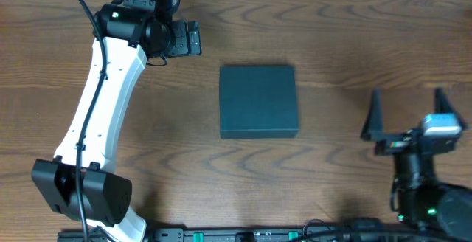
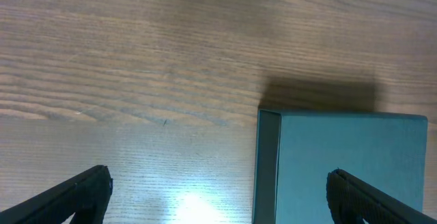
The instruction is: Pack container
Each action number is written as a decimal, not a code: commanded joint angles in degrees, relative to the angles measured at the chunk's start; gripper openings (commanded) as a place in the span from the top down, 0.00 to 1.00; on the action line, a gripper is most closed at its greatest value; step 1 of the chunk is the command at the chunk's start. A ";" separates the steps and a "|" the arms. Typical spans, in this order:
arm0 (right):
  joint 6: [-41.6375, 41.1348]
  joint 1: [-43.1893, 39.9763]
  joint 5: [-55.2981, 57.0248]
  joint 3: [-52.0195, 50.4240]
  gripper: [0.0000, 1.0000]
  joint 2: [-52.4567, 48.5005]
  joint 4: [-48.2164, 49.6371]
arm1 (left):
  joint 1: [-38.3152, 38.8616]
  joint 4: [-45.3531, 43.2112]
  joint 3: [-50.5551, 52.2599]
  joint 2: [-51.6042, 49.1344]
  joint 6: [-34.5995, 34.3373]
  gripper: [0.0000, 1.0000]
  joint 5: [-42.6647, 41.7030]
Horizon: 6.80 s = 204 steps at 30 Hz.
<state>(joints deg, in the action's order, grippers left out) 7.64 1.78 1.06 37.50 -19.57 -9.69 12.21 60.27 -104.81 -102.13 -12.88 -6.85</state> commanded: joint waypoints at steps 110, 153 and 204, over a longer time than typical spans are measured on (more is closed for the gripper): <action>-6.54 -1.05 -4.28 -37.18 0.01 18.99 5.77 | -0.09 0.31 -0.42 -0.17 0.11 0.01 0.48; -6.54 -1.05 -4.28 -37.18 0.01 18.97 5.77 | -9.64 -40.87 16.35 51.52 11.58 0.01 13.92; -6.54 -1.05 -4.28 -37.18 0.01 18.97 5.77 | -11.28 -45.22 89.70 102.03 7.82 0.01 11.34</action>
<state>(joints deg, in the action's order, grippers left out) 1.89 1.19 -3.60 0.43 -0.95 -3.66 1.21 15.38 -15.75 -0.62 -4.49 5.32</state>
